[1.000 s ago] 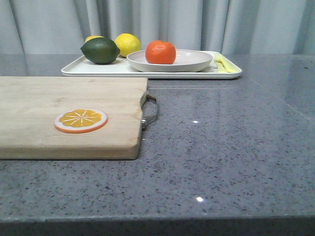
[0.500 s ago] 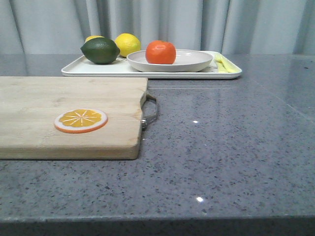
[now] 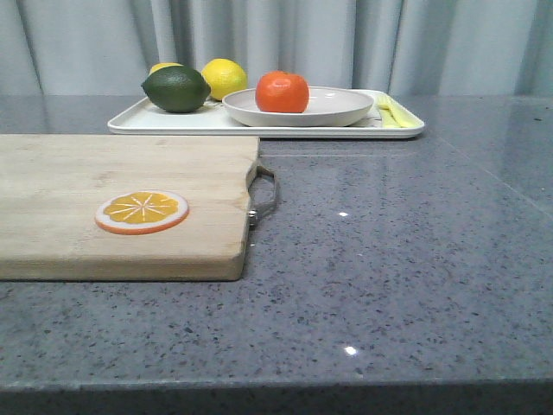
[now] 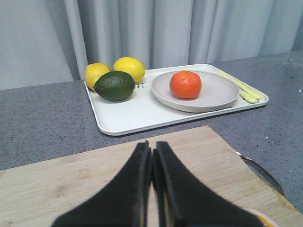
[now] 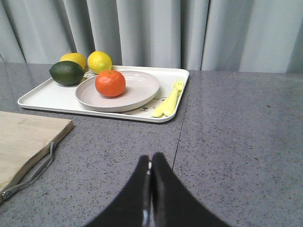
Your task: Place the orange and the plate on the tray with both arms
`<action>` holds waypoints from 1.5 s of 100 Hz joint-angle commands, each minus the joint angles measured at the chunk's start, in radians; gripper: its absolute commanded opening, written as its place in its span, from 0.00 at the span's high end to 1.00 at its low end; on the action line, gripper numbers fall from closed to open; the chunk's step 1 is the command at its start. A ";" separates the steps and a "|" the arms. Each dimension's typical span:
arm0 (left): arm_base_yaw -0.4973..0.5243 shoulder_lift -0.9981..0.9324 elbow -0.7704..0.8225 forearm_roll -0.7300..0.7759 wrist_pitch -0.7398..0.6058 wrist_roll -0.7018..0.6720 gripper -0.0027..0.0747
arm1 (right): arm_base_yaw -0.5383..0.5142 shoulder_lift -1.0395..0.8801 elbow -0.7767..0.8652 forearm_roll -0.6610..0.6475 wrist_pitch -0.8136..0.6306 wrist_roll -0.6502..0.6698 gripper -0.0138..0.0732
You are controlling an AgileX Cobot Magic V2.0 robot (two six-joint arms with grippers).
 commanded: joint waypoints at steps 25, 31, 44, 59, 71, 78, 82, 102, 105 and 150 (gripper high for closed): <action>0.003 -0.007 -0.021 0.027 -0.064 -0.001 0.99 | -0.003 0.003 -0.027 0.003 -0.075 -0.014 0.92; 0.003 -0.015 -0.011 0.094 -0.052 -0.001 0.99 | -0.003 0.003 -0.027 0.003 -0.075 -0.014 0.92; 0.003 -0.067 0.049 0.241 -0.045 -0.065 0.99 | -0.003 0.003 -0.027 0.003 -0.075 -0.014 0.92; 0.003 -0.195 0.159 0.416 -0.049 -0.232 0.99 | -0.003 0.003 -0.027 0.003 -0.075 -0.014 0.92; 0.039 -0.320 0.256 0.432 -0.049 -0.249 0.99 | -0.003 0.003 -0.027 0.003 -0.075 -0.014 0.92; 0.078 -0.395 0.306 0.432 -0.049 -0.256 0.99 | -0.003 0.003 -0.027 0.003 -0.075 -0.014 0.92; 0.104 -0.438 0.332 0.438 -0.049 -0.277 0.99 | -0.003 0.003 -0.027 0.003 -0.075 -0.014 0.92; 0.208 -0.593 0.415 0.446 -0.029 -0.300 0.99 | -0.003 0.003 -0.027 0.003 -0.075 -0.014 0.92; 0.219 -0.607 0.413 0.458 0.002 -0.300 0.99 | -0.003 0.003 -0.027 0.003 -0.075 -0.014 0.92; 0.293 -0.658 0.414 0.612 0.044 -0.433 0.99 | -0.003 0.003 -0.027 0.003 -0.075 -0.014 0.92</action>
